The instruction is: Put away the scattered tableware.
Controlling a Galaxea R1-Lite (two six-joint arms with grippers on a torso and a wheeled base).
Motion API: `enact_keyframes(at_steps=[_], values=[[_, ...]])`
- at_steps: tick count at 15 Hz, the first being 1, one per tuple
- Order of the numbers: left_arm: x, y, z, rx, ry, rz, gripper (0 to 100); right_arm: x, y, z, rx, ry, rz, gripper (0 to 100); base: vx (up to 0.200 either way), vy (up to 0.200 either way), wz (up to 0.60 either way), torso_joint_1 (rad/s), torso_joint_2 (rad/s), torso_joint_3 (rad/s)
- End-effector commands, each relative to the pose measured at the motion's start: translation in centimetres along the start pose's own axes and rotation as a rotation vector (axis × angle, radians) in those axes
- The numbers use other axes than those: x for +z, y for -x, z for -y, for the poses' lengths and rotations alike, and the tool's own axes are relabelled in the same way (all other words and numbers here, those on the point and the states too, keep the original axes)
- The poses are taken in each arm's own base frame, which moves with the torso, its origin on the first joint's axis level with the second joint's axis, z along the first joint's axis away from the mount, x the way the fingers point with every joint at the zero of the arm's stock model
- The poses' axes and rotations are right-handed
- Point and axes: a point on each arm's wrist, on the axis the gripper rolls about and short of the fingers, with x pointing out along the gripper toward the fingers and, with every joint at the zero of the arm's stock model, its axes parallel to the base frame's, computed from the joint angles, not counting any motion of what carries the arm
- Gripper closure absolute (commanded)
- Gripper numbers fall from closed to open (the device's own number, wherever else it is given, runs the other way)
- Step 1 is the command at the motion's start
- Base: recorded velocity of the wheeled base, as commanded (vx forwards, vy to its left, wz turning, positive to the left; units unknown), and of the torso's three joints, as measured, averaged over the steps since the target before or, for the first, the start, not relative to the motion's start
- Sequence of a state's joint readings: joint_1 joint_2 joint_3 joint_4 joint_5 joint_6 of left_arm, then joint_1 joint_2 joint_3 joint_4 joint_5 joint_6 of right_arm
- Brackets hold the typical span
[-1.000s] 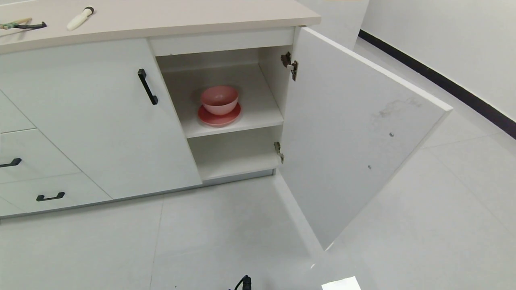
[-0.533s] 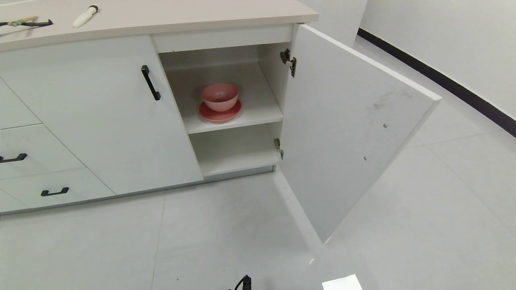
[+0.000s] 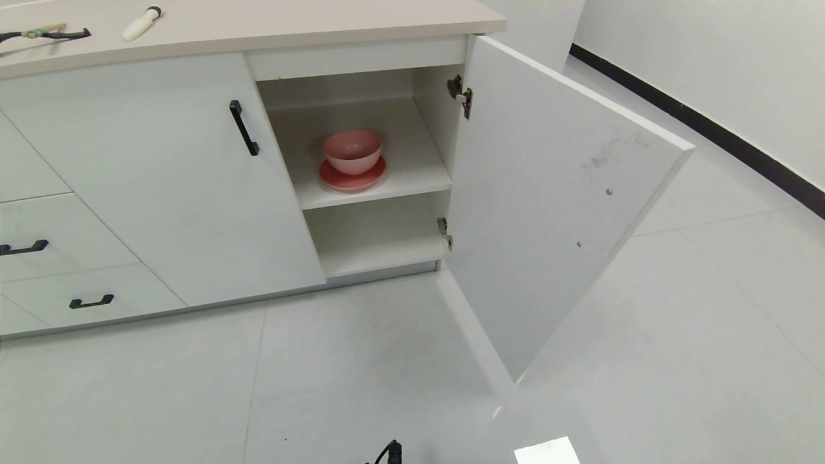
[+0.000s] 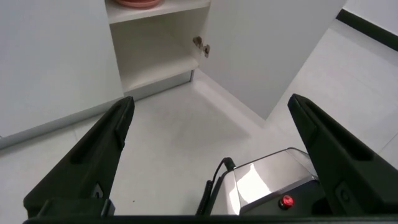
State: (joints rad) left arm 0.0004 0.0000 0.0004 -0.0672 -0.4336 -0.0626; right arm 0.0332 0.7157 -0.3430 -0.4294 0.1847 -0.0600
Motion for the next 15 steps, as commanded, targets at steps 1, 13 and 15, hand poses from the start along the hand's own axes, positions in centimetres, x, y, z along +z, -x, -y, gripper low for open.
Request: enact_keyframes(at_steps=[1,13,15], values=[[0.0,0.0,0.0,0.002,0.002,-0.001,0,-1.2,-7.9,1.1,0.048,0.012,-0.124,100,0.0,0.0,0.0,0.0,0.0,0.0],[0.7,0.1,-0.6,0.283,-0.204,0.052,0,-2.3,-13.9,1.6,0.16,0.052,-0.011,100,0.0,0.0,0.0,0.0,0.0,0.0],[-0.3,0.1,-0.6,0.281,-0.163,-0.042,0,-2.4,-15.0,1.7,0.199,0.06,0.026,100,0.0,0.0,0.0,0.0,0.0,0.0]])
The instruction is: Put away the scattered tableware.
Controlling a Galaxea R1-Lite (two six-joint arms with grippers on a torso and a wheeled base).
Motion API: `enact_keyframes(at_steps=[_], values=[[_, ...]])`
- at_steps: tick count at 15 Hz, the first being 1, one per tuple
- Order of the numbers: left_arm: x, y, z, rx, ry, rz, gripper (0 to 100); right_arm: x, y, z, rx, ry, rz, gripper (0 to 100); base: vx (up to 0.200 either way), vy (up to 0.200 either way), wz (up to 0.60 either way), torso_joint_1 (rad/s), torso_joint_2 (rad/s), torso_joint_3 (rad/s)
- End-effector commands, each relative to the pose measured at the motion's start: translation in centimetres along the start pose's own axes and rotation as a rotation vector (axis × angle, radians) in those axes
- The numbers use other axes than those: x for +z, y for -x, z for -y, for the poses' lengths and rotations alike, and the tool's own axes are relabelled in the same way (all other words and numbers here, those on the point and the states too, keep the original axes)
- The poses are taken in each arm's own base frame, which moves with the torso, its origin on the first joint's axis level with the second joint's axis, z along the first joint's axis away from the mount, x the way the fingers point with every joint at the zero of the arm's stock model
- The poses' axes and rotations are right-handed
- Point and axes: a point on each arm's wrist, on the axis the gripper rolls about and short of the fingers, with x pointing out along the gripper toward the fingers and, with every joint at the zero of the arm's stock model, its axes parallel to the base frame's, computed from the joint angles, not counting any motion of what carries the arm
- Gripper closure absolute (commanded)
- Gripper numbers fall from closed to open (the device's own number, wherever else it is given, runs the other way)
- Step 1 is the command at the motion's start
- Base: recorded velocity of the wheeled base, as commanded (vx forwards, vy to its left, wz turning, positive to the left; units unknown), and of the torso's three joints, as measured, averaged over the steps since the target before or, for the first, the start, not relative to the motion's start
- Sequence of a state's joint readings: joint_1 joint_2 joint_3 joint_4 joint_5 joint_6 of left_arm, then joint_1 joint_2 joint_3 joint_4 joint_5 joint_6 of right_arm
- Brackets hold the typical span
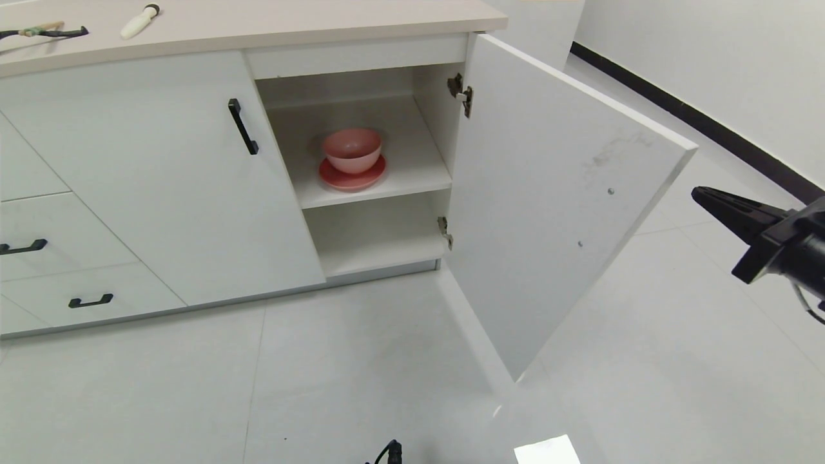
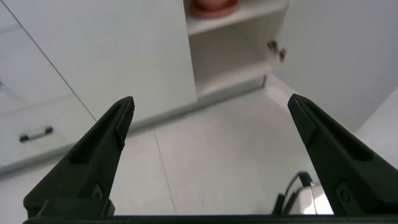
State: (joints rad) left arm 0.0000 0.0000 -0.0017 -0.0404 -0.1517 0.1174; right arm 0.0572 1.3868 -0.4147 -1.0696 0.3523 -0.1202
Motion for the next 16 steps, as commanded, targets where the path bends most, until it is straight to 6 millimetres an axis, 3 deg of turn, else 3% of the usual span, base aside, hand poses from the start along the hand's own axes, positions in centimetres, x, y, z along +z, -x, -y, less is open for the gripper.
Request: enact_keyframes(at_steps=[1,4,9,16], values=[[0.0,0.0,0.0,-0.001,0.015,-0.005,0,-0.9,-1.1,0.2,0.021,-0.009,-0.024,100,0.0,0.0,0.0,0.0,0.0,0.0],[0.0,0.0,0.0,0.0,0.058,-0.002,0,-0.9,-2.0,-0.9,0.084,-0.013,-0.009,100,0.0,0.0,0.0,0.0,0.0,0.0],[0.0,0.0,0.0,-0.002,0.079,-0.002,0,-1.1,-3.9,-0.7,0.097,-0.015,-0.009,100,0.0,0.0,0.0,0.0,0.0,0.0],[0.0,0.0,0.0,-0.003,0.072,-0.002,0,-0.7,-4.5,-3.4,0.21,-0.033,0.009,100,0.0,0.0,0.0,0.0,0.0,0.0]])
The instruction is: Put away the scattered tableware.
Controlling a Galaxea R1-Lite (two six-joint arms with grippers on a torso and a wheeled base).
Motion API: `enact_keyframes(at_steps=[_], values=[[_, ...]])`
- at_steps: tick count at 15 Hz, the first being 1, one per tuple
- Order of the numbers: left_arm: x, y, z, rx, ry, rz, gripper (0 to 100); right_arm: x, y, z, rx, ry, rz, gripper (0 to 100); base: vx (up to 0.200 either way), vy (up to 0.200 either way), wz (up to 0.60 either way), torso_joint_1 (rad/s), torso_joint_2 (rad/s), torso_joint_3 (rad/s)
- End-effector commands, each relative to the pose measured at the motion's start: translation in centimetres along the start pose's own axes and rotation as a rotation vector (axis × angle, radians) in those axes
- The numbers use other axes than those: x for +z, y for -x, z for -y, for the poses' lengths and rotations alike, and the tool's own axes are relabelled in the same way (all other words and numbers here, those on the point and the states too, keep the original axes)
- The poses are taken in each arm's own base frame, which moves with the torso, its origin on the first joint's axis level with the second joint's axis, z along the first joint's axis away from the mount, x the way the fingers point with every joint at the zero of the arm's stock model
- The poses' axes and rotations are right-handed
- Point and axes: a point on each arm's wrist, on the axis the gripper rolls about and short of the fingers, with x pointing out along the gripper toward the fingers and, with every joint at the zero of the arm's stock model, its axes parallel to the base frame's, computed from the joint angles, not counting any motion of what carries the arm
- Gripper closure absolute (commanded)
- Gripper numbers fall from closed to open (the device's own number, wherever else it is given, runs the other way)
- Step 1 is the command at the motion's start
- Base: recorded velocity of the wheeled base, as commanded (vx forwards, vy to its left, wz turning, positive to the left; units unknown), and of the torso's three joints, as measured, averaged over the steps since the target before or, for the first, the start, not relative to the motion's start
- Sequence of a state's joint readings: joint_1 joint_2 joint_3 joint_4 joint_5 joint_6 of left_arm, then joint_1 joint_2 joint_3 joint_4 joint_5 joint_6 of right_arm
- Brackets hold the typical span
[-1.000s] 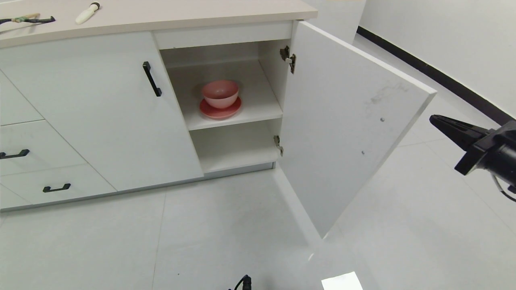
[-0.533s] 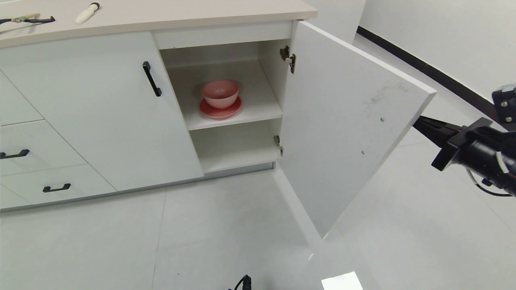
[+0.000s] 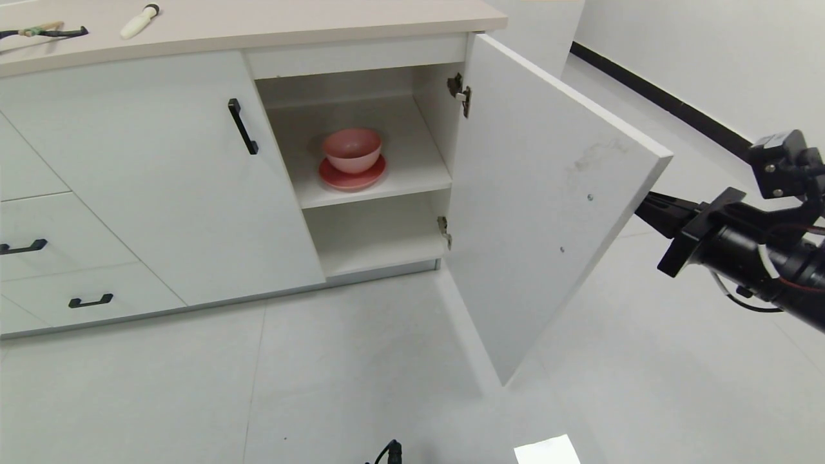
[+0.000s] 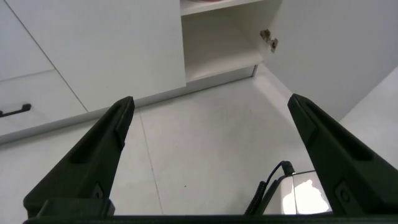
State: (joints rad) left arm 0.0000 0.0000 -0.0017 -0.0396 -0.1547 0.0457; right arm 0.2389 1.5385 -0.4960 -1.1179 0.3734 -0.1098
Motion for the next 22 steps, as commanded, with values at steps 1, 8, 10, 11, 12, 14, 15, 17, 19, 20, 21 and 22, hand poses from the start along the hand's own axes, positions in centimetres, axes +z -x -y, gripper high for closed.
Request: enact_keyframes(at_steps=[1,8,10,11,12,14,15,17,19,20,21,22], values=[[0.0,0.0,0.0,0.0,0.0,-0.001,0,0.2,-0.3,-0.7,0.028,-0.001,0.008,100,0.0,0.0,0.0,0.0,0.0,0.0],[0.0,0.0,0.0,0.0,-0.002,-0.001,0,0.9,-2.1,-2.4,0.117,-0.003,0.041,100,0.0,0.0,0.0,0.0,0.0,0.0],[0.0,0.0,0.0,0.0,-0.002,-0.001,0,0.8,-2.4,-3.3,0.151,-0.009,0.04,100,0.0,0.0,0.0,0.0,0.0,0.0],[0.0,0.0,0.0,0.0,-0.002,-0.001,0,0.8,-2.5,-3.7,0.168,-0.011,0.041,100,0.0,0.0,0.0,0.0,0.0,0.0],[0.0,0.0,0.0,0.0,-0.002,-0.001,0,0.8,-2.7,-4.1,0.184,-0.011,0.042,100,0.0,0.0,0.0,0.0,0.0,0.0],[0.0,0.0,0.0,0.001,-0.002,0.0,0,0.9,-3.5,-4.6,0.206,-0.012,0.052,100,0.0,0.0,0.0,0.0,0.0,0.0],[0.0,0.0,0.0,0.001,-0.002,-0.001,0,0.9,-4.2,-4.8,0.218,-0.009,0.069,100,0.0,0.0,0.0,0.0,0.0,0.0],[0.0,0.0,0.0,0.0,0.0,-0.001,0,1.4,-5.0,-5.4,0.241,-0.02,0.1,100,0.0,0.0,0.0,0.0,0.0,0.0],[0.0,0.0,0.0,0.0,0.0,-0.001,0,1.2,-5.5,-5.6,0.247,-0.021,0.099,100,0.0,0.0,0.0,0.0,0.0,0.0],[0.0,0.0,0.0,0.001,0.0,-0.001,0,1.2,-5.6,-5.7,0.253,-0.021,0.1,100,0.0,0.0,0.0,0.0,0.0,0.0],[0.0,0.0,0.0,0.0,-0.002,-0.001,0,1.2,-5.9,-5.7,0.254,-0.021,0.103,100,0.0,0.0,0.0,0.0,0.0,0.0],[0.0,0.0,0.0,0.0,-0.002,-0.001,0,1.2,-6.1,-5.8,0.257,-0.021,0.104,100,0.0,0.0,0.0,0.0,0.0,0.0]])
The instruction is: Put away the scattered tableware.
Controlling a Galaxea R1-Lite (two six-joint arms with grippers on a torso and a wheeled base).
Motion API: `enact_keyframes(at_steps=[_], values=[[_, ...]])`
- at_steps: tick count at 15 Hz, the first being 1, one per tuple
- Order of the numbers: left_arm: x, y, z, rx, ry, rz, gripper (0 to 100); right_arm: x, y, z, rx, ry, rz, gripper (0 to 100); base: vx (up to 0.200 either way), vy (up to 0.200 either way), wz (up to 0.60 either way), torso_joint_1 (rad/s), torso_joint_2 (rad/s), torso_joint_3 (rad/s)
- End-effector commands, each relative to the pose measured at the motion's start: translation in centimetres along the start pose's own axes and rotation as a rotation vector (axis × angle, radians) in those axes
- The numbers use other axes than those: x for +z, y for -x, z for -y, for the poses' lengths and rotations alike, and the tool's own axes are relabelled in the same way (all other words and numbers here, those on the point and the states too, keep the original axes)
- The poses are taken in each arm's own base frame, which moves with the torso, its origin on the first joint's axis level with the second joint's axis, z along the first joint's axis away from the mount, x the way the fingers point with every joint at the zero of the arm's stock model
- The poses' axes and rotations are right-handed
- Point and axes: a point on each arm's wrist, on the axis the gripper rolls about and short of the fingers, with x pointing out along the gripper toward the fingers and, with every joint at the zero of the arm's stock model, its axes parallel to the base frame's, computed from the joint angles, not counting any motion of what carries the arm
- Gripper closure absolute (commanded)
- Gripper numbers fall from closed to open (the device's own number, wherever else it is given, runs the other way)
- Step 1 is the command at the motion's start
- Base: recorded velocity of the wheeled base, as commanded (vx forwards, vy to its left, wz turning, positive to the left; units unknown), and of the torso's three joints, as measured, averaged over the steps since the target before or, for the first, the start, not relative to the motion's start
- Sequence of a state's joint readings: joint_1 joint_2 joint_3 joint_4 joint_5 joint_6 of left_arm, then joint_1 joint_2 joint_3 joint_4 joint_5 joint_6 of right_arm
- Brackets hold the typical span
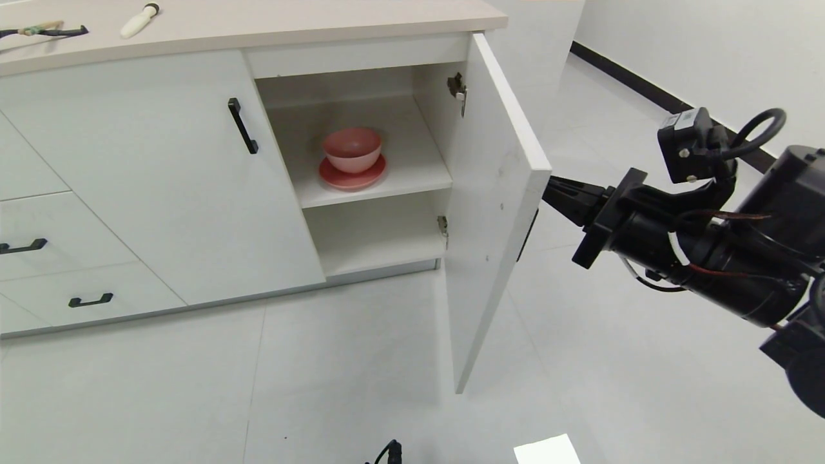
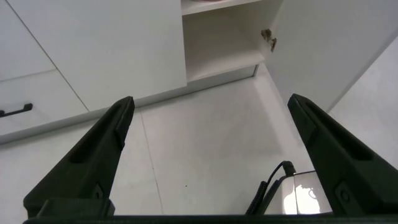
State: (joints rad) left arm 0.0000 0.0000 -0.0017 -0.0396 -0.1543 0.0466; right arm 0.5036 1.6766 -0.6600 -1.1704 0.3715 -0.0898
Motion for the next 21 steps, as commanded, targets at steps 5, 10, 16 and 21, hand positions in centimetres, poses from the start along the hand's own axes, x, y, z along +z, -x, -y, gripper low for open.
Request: enact_keyframes(at_steps=[5,10,16,21], values=[[0.0,0.0,0.0,-0.001,0.001,-0.001,0,-0.4,-3.0,0.2,0.027,0.006,0.047,100,0.0,0.0,0.0,0.0,0.0,0.0],[0.0,0.0,0.0,0.001,0.002,-0.001,0,-0.8,-4.5,0.2,0.038,0.008,0.062,100,0.0,0.0,0.0,0.0,0.0,0.0],[0.0,0.0,0.0,0.001,0.001,-0.001,0,-1.1,-6.4,0.8,0.036,0.022,0.1,100,0.0,0.0,0.0,0.0,0.0,0.0],[0.0,0.0,0.0,0.001,-0.001,-0.001,0,-1.8,-7.9,0.9,0.043,0.026,0.122,100,0.0,0.0,0.0,0.0,0.0,0.0]])
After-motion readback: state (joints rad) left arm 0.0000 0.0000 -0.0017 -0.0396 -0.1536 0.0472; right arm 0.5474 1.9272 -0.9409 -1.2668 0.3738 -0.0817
